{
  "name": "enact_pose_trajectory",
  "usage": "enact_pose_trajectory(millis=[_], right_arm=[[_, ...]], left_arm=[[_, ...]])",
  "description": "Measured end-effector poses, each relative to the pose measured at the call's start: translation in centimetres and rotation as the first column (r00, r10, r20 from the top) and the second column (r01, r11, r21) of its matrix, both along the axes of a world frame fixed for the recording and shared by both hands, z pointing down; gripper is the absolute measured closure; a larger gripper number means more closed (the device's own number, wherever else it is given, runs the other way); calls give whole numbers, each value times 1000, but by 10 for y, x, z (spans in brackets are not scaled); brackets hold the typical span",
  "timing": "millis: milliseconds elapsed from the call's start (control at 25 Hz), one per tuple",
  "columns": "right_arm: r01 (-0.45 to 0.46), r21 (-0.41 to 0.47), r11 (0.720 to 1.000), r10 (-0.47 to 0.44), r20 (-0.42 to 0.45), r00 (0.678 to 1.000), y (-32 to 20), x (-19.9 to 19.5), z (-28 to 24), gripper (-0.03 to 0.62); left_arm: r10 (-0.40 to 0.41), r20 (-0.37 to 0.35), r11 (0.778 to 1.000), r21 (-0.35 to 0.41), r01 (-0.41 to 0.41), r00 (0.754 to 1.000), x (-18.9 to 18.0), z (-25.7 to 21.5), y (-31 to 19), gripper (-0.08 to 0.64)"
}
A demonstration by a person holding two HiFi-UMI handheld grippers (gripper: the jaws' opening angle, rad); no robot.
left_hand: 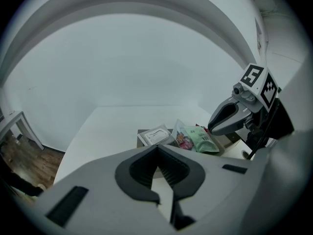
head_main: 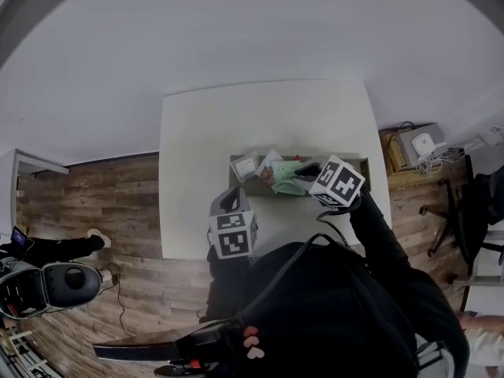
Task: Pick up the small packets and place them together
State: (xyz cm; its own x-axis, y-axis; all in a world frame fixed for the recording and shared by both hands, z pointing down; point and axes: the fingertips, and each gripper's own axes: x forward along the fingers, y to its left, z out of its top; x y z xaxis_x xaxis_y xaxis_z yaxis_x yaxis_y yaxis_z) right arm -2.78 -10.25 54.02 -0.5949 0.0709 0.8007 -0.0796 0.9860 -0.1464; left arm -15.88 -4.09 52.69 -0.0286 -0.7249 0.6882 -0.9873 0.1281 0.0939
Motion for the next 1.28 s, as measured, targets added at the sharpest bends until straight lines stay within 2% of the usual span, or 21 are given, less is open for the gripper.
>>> enact_pose_trajectory(millis=[160, 280, 440, 560, 640, 800, 960, 1120, 1280], right_arm=[[-95, 47, 994, 89, 111, 990, -22, 5, -29, 545], [-173, 60, 983, 156, 222, 962, -36, 15, -55, 545], [-302, 116, 946, 237, 384, 892, -55, 25, -105, 587], [-382, 160, 910, 256, 507, 823, -62, 36, -138, 592], [-430, 209, 878, 253, 560, 789, -67, 39, -159, 592], [-507, 337, 793, 236, 598, 766, -77, 43, -190, 592], [-573, 361, 736, 258, 632, 730, -85, 49, -204, 592], [-608, 358, 709, 249, 679, 690, -86, 59, -220, 592], [-614, 369, 698, 233, 693, 682, -83, 62, -228, 592]], left_arm=[[-10, 7, 1000, 20, 10, 1000, -5, -5, -5, 560], [-9, 8, 999, 34, 8, 1000, -3, -8, -7, 561], [-11, 13, 993, 120, 9, 1000, -6, -43, -17, 560], [-18, 28, 975, 221, 12, 999, -7, -66, -26, 561], [-16, 55, 960, 279, 0, 998, -11, -87, -35, 560], [-30, 174, 922, 386, -40, 984, -25, -129, -57, 561], [-43, 296, 882, 461, -103, 954, -28, -158, -67, 561], [-21, 371, 853, 491, -177, 928, -12, -174, -67, 561], [-6, 386, 858, 476, -193, 923, -3, -175, -65, 561]])
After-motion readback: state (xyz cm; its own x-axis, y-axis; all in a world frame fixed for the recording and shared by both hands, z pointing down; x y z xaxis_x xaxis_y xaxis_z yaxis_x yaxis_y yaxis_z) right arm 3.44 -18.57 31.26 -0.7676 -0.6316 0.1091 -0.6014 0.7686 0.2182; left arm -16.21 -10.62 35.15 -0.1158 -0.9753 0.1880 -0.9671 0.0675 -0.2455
